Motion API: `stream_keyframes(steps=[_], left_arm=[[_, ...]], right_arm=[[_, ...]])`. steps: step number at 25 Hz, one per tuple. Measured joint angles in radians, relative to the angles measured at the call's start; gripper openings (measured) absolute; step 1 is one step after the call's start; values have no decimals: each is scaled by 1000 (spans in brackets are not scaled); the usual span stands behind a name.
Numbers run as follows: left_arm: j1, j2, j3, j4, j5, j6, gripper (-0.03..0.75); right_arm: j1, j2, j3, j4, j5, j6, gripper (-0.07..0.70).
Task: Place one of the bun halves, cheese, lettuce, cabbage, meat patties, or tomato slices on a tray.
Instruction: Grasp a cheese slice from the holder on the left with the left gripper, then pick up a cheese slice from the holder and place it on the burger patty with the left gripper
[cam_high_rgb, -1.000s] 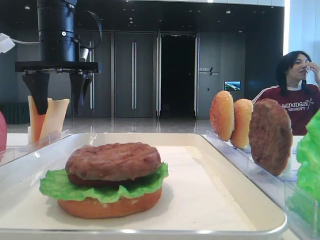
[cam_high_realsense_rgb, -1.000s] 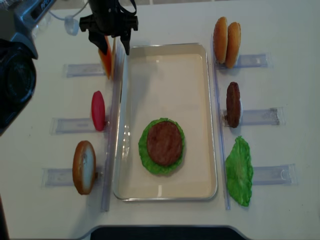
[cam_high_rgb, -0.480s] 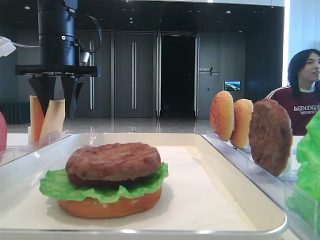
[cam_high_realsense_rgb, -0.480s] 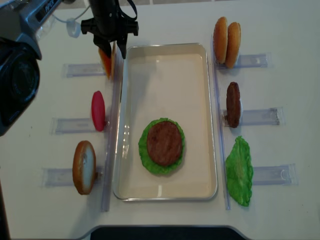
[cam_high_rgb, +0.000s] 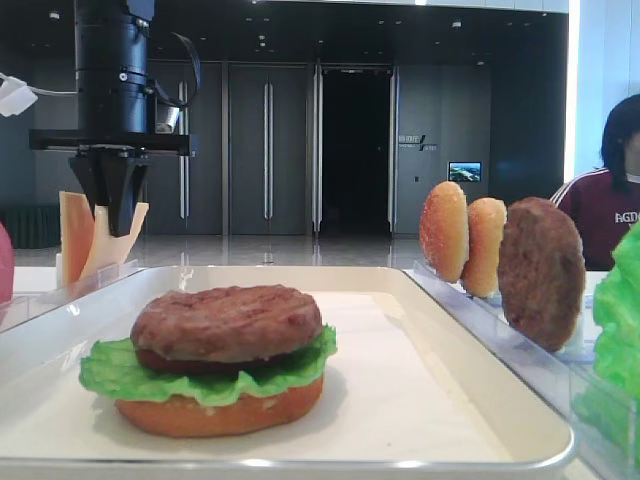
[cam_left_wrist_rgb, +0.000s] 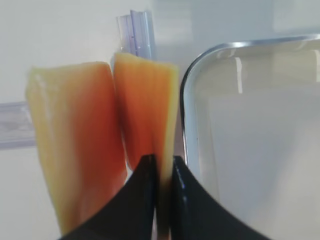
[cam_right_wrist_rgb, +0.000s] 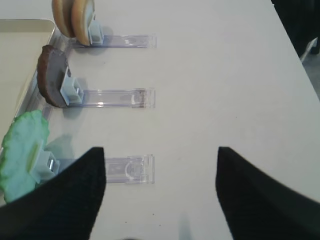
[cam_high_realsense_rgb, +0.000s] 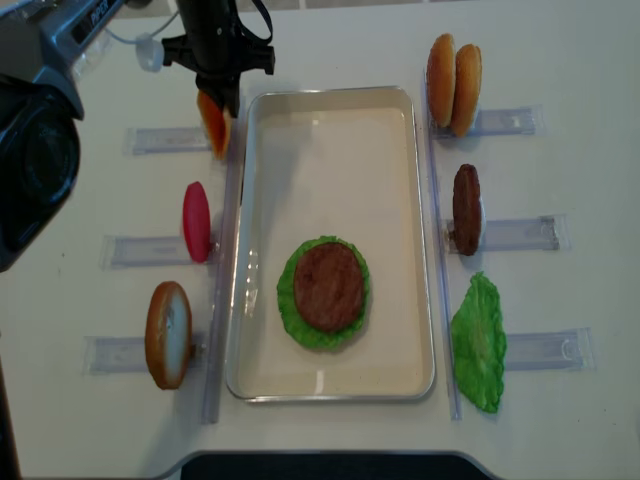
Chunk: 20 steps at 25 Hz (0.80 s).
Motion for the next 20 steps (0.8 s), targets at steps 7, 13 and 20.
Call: stream_keyframes(steps=[7,13,20], left_arm=[[0,0,0,1,1,22,36],[0,-31,0,8,1,23,36],[1,-133,0,16,1,25,36]], right_arm=[[0,0,0,0,0,0,479],[0,0,0,0,0,0,479],[0,0,0,0,0,0,479]])
